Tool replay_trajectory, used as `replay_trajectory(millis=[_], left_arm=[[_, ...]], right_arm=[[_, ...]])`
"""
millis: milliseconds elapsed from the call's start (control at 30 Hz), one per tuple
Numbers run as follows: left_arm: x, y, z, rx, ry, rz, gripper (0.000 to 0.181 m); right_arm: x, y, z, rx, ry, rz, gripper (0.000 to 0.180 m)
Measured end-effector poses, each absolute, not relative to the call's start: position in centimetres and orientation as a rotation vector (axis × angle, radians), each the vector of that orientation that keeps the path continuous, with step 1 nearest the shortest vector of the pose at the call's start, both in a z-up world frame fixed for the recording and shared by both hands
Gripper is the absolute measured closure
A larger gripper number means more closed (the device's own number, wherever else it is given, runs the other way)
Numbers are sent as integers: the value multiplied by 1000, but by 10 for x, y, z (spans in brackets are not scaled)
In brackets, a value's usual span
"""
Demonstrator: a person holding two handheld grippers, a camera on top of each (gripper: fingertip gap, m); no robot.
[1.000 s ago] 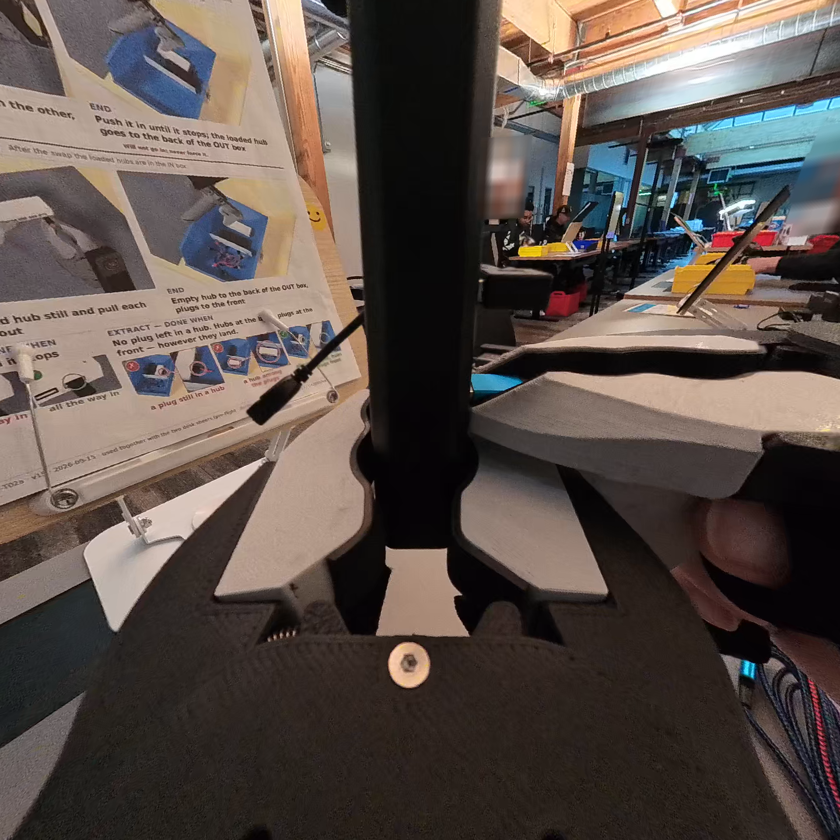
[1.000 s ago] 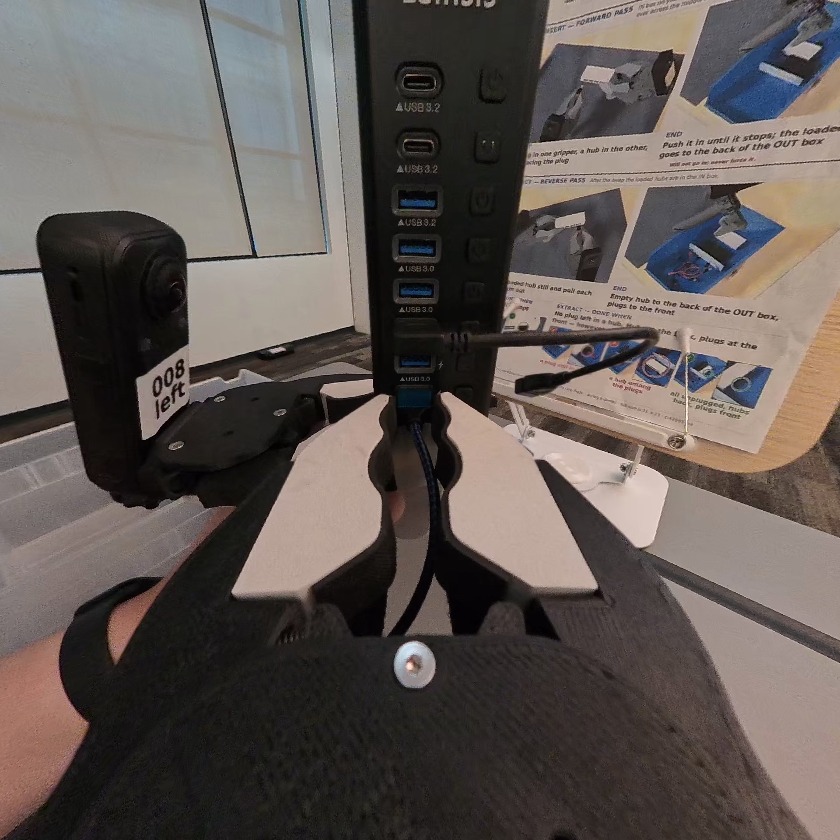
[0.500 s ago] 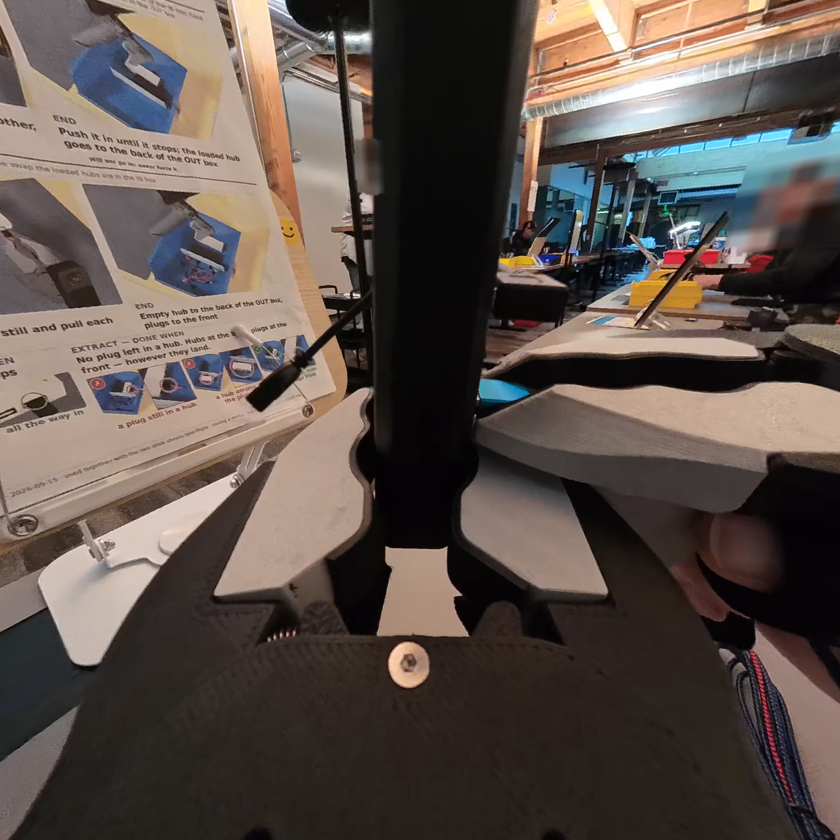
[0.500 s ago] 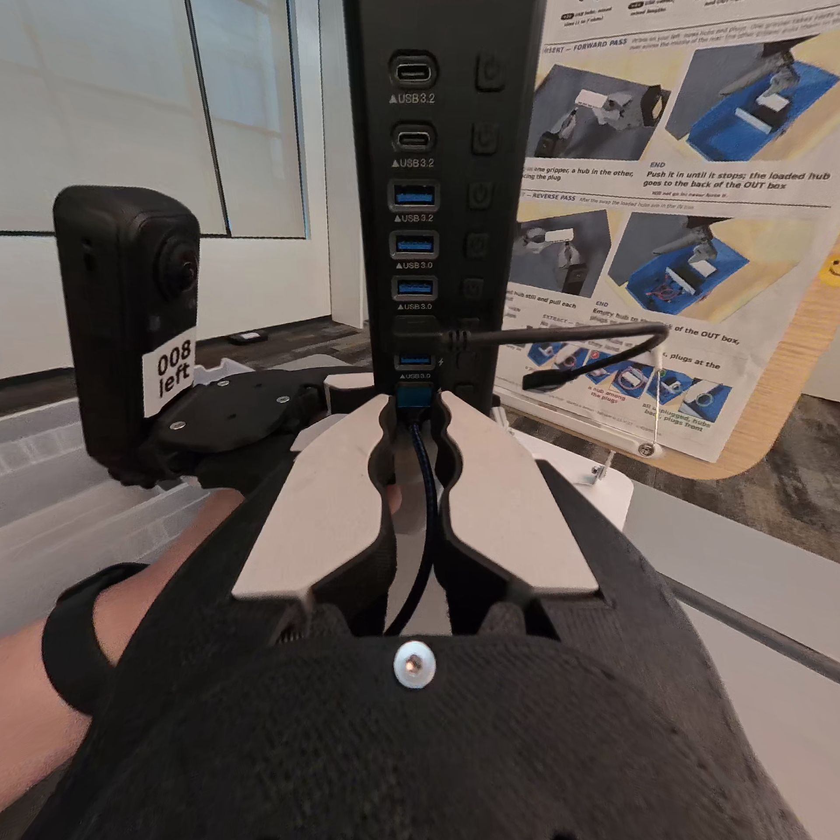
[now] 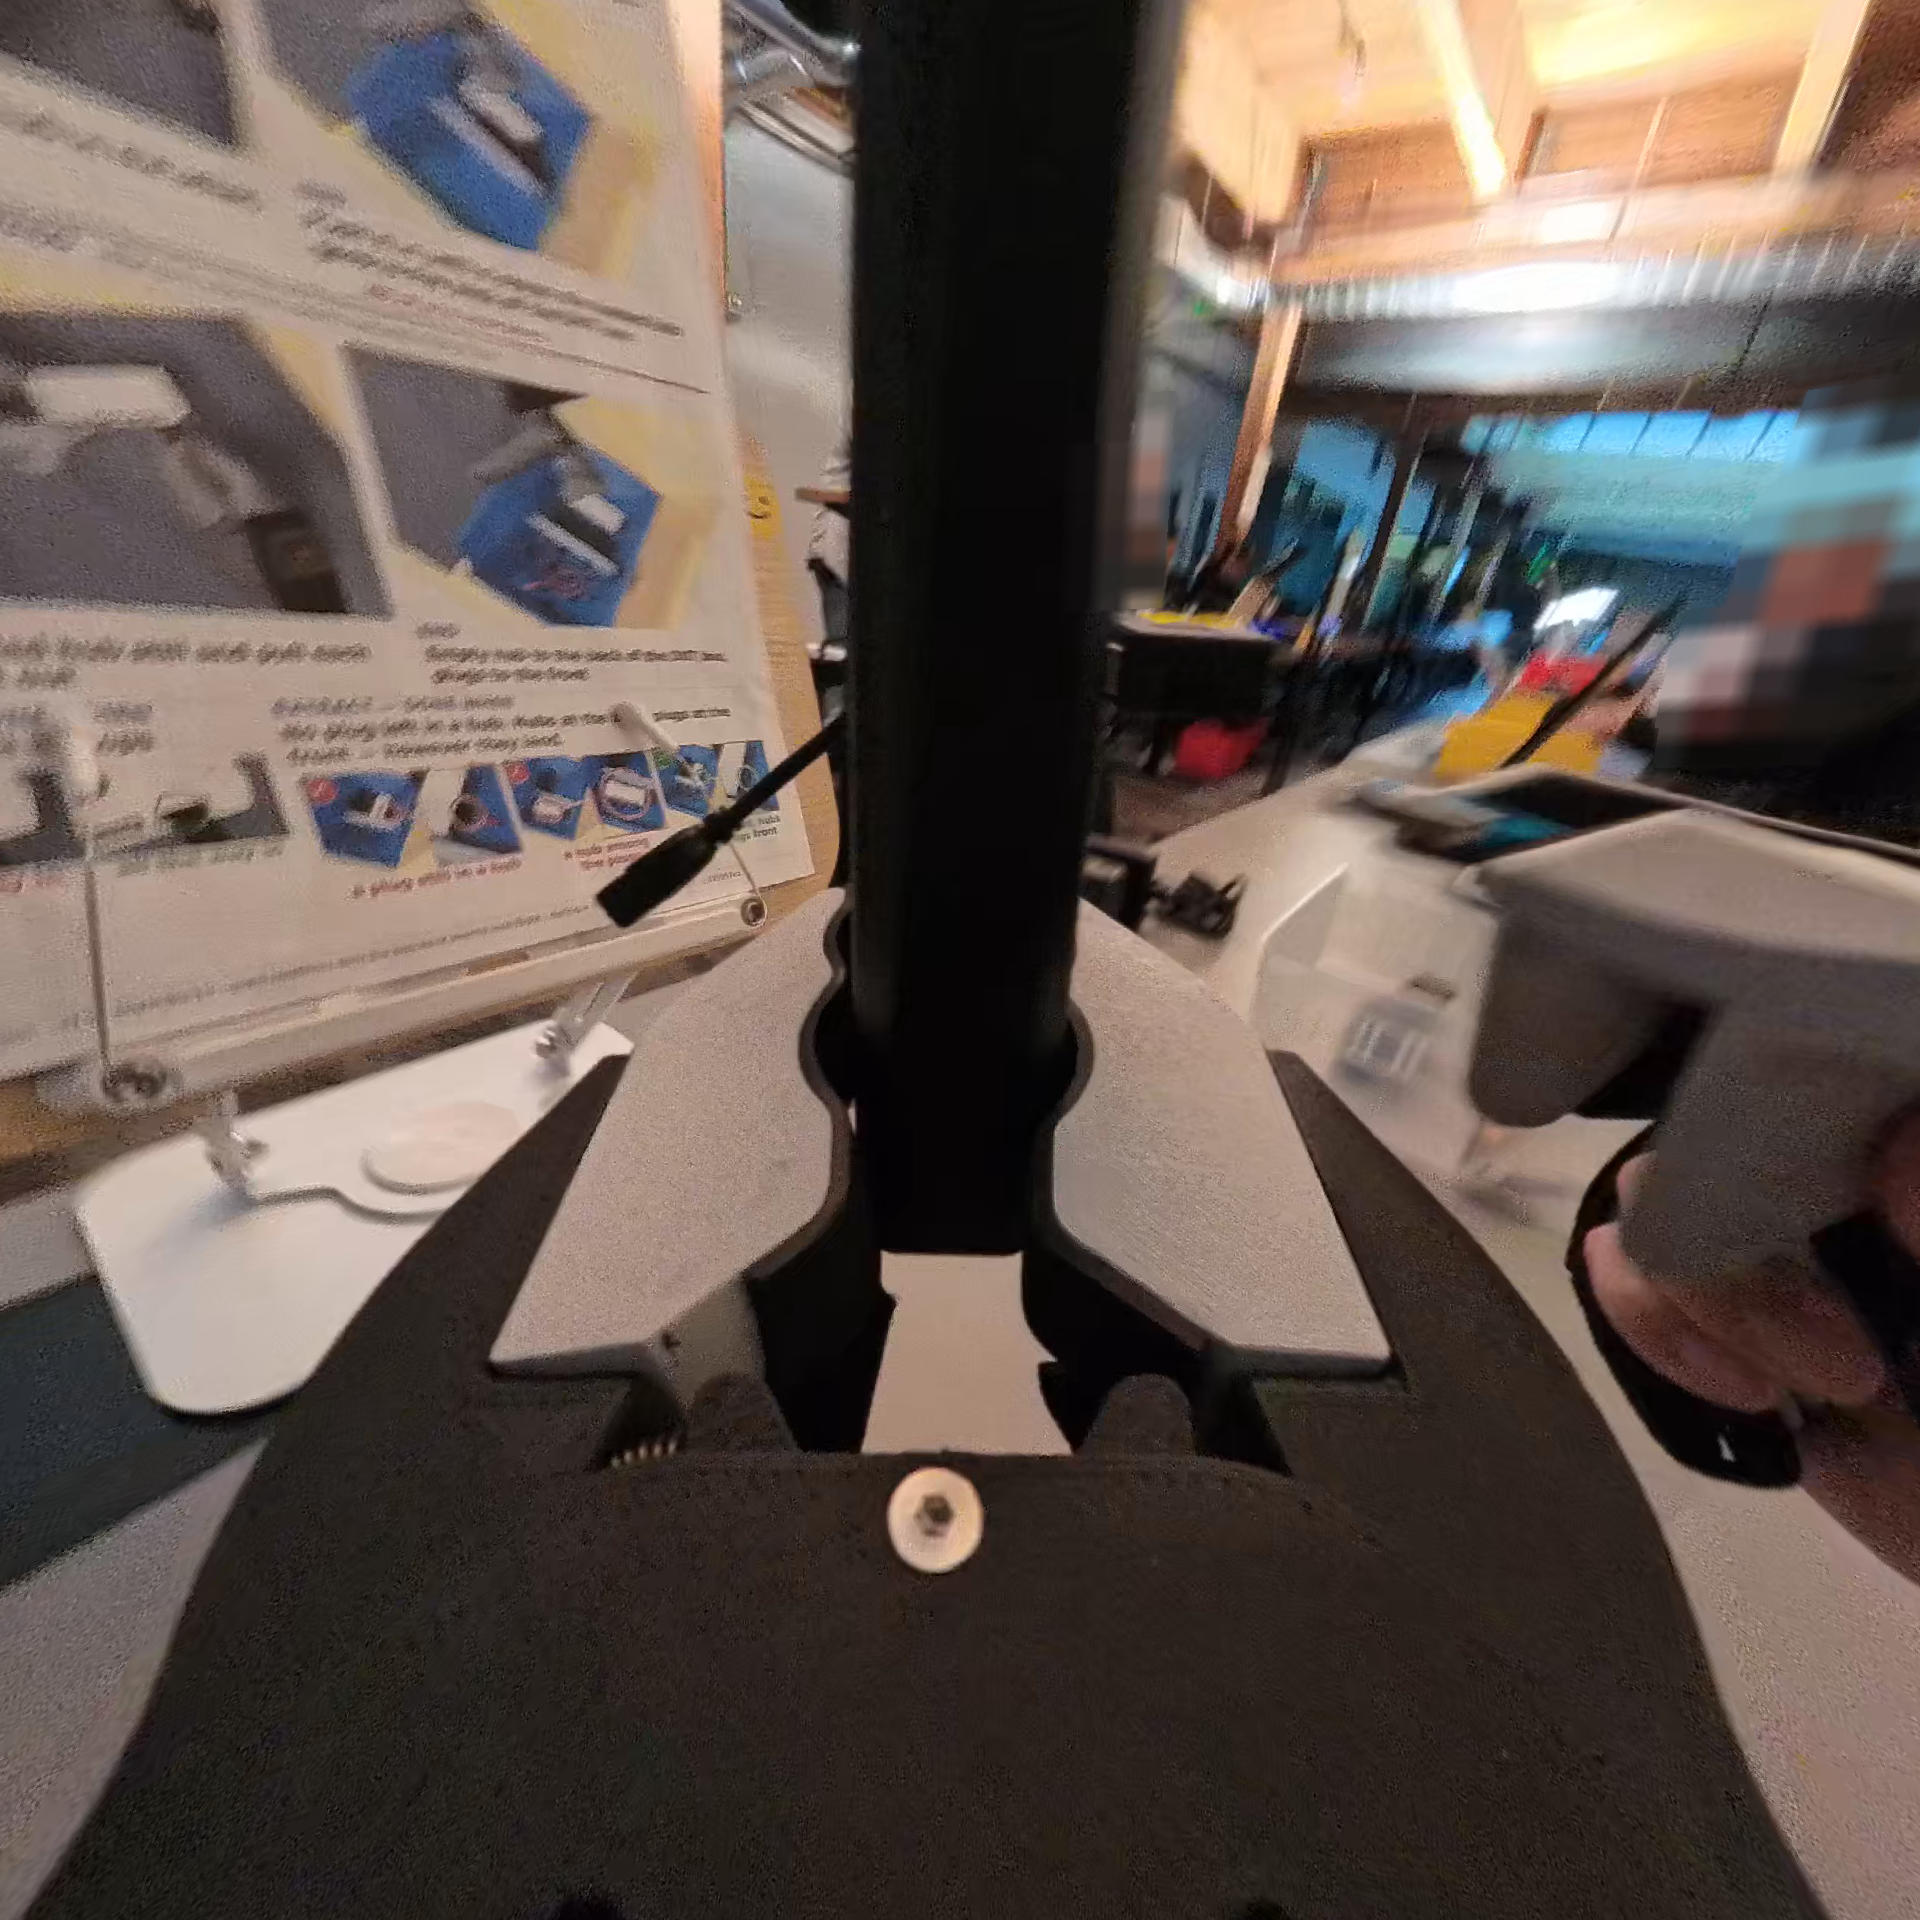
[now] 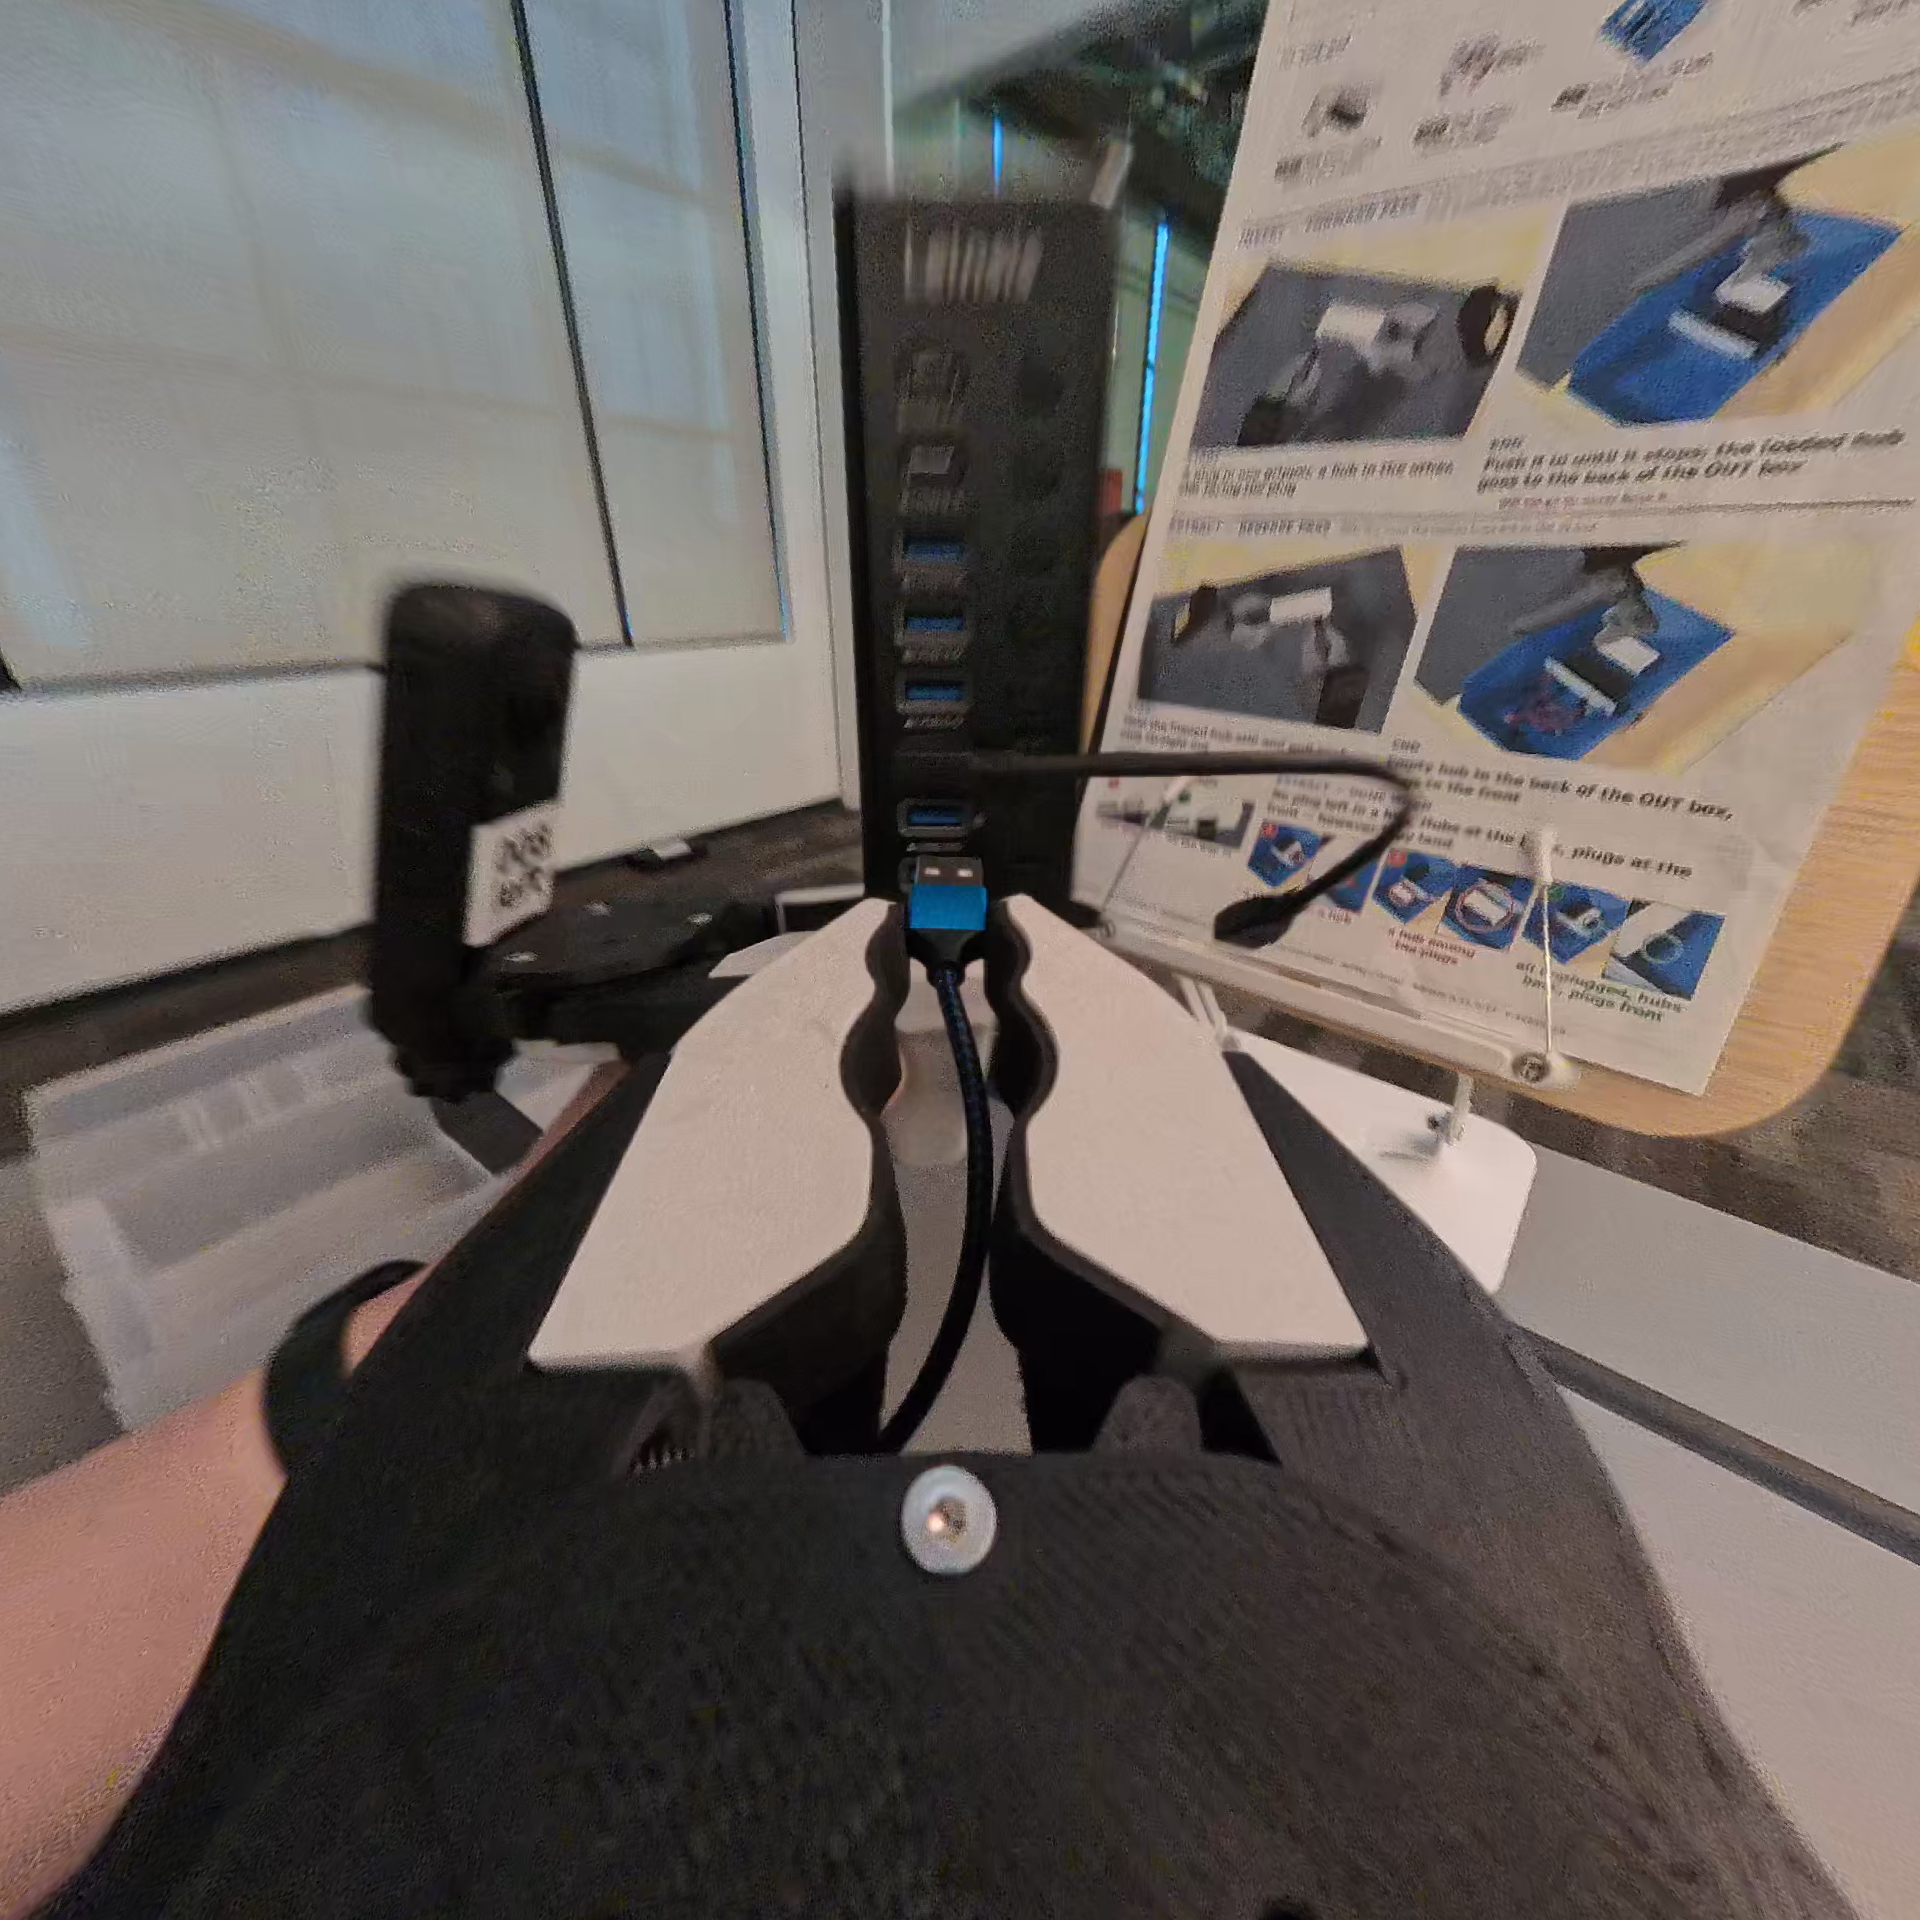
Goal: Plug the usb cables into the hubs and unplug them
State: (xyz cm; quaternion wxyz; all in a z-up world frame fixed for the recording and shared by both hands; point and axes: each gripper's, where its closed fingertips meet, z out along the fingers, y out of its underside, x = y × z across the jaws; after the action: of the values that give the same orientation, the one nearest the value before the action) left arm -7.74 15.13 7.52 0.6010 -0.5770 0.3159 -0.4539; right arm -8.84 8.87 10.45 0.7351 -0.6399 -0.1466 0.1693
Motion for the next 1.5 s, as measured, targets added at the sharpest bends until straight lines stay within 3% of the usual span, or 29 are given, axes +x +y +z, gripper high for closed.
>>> replay_trajectory(millis=[167, 433, 700, 733, 867, 933, 1033, 1233, 1367, 1500], left_arm=[[-124, 179, 81, -1352, 652, -1011, 152], [-110, 141, 114, -1211, 696, -1104, 152], [-92, 99, 139, -1101, 793, -1269, 153], [-91, 94, 142, -1089, 803, -1275, 153], [-90, 79, 152, -1049, 828, -1317, 151], [-90, 74, 156, -1033, 830, -1343, 151], [-88, 70, 156, -1030, 838, -1359, 152], [-82, 67, 153, -1040, 872, -1334, 153], [-79, 63, 155, -1032, 885, -1339, 151], [-79, 59, 157, -1020, 888, -1342, 151]], right_arm=[[-78, 77, 111, -1502, -415, 368, 165], [-69, 49, 80, -1637, -582, 519, 166], [-36, -2, -68, -2023, -808, 601, 165], [-30, -3, -84, -2076, -783, 595, 172], [-20, -19, -128, -2188, -849, 550, 164], [-13, -20, -130, -2174, -845, 490, 159], [15, -12, -115, -2141, -781, 263, 131], [13, -47, -64, -1942, -1194, 105, 126], [-19, -96, -79, -1963, -1551, 305, 120], [-37, -90, -114, -2014, -1731, 260, 119]])
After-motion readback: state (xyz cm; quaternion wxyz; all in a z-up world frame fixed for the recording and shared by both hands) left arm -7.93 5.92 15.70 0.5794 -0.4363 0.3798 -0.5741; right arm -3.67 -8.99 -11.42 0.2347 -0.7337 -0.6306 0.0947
